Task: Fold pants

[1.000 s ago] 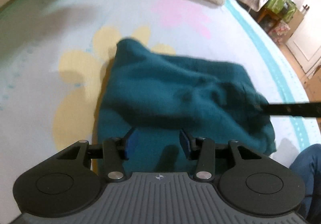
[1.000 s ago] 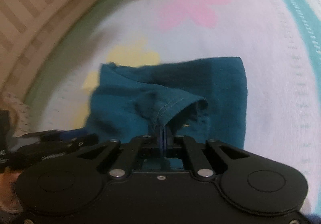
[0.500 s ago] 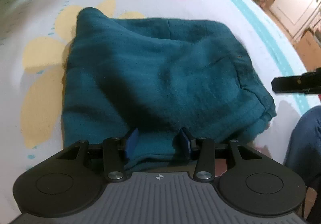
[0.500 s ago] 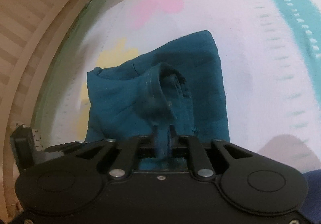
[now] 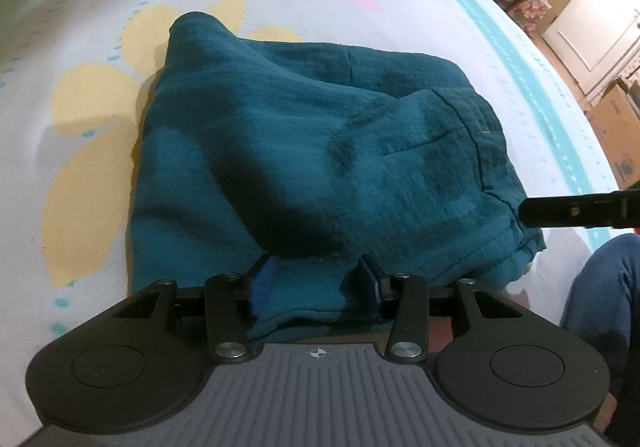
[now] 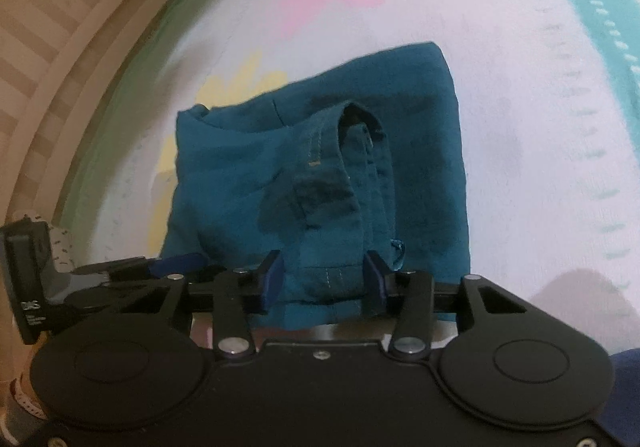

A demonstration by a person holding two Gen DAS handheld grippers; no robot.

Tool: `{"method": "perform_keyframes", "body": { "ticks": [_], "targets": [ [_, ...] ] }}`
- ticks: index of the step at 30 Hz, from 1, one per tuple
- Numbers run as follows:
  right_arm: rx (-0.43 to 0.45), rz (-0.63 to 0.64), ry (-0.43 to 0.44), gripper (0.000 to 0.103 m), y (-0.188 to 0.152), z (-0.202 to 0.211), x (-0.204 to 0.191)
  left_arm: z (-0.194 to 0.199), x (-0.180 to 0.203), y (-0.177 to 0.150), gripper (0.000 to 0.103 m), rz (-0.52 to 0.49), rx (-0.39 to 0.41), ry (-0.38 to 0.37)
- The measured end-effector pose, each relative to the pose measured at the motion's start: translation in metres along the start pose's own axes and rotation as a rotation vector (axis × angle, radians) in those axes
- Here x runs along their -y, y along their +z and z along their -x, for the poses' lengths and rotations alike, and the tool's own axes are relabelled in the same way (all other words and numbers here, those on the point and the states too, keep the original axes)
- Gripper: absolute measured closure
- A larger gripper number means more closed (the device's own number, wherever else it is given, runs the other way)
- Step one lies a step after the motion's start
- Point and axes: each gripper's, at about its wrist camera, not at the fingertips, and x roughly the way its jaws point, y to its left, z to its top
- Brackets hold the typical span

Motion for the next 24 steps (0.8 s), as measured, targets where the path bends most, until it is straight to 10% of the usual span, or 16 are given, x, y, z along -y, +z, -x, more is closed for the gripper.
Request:
{"method": "perform_keyframes", "body": {
  "ticks": [2,13,19,24],
  "targets": [
    [-0.003,0.005,-0.004,0.09,0.0,-0.004,0.001,0.002,0.003,0.0,0.059,0.0,0.0,0.002],
    [0.046,0.076,-0.017,0.092,-0.003,0.052,-0.018,0.039,0.012,0.022,0.059,-0.001,0.143,-0.008],
    [-0.068,-0.023,-0.035,0.091,-0.018,0.025,0.006,-0.001,0.034,0.013,0.059,-0.093,0.028,-0.021],
    [0.002,-0.036,0.007,0.078,-0.007,0.037,0.006,-0.018,0.036,-0.006,0.059,-0.123,-0.001,-0.01]
  ]
}}
